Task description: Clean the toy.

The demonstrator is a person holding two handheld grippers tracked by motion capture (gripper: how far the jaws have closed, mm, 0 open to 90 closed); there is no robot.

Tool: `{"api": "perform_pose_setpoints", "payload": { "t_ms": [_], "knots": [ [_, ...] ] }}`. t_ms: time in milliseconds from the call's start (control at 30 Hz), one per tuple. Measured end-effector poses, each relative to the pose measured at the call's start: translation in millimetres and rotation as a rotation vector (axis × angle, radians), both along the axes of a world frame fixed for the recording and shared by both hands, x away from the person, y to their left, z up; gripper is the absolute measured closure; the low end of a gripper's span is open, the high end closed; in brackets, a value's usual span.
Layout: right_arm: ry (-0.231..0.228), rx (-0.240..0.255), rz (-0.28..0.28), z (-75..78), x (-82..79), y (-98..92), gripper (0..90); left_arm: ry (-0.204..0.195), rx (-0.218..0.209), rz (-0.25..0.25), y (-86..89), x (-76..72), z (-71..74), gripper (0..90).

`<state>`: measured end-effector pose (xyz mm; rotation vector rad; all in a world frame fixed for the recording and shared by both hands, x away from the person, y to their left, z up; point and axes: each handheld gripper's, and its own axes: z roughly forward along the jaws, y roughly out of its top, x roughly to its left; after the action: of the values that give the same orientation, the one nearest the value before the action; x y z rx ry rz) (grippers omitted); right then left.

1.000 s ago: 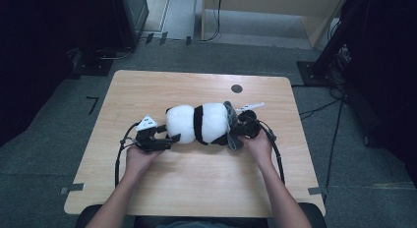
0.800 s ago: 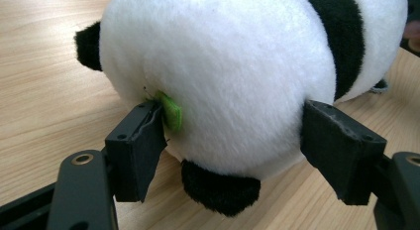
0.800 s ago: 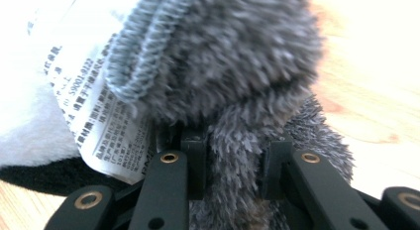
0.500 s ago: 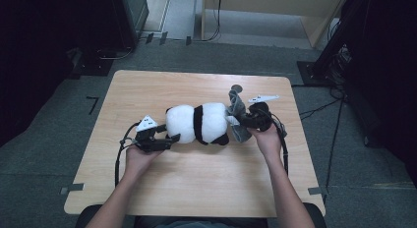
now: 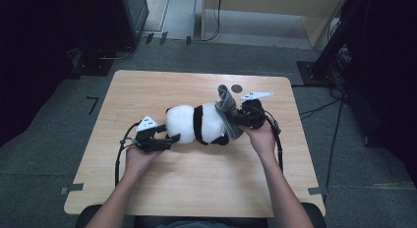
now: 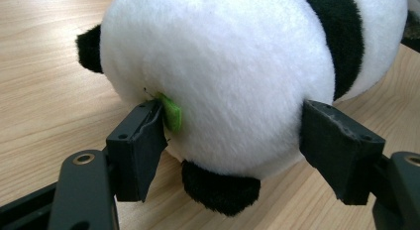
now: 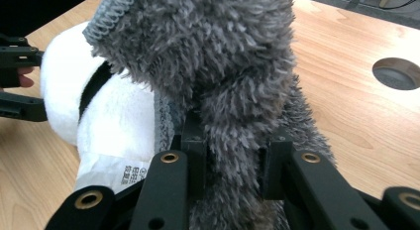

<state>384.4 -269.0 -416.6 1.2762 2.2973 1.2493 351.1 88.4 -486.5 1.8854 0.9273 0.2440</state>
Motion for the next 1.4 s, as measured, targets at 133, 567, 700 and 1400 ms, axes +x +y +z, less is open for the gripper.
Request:
{"api": "perform_pose_setpoints", "payload": {
  "t_ms": [133,567,700,1400],
  "knots": [
    [-0.007,0.004,0.018,-3.0,0.4,-1.7,64.5,-0.002,0.009,0.004,-0.9,-0.2,-0.3,26.4],
    [0.034,-0.012,0.019,-19.9,1.7,-10.0,72.8,0.007,-0.014,0.01,-0.7,0.3,0.5,30.6],
    [0.074,-0.049,0.002,-33.1,2.0,-11.6,73.2,0.008,-0.016,0.011,-0.7,0.4,0.5,31.4],
    [0.106,-0.05,0.011,-27.2,0.0,-23.7,73.5,0.008,-0.016,0.019,-0.1,-0.3,1.9,33.7]
  ]
}}
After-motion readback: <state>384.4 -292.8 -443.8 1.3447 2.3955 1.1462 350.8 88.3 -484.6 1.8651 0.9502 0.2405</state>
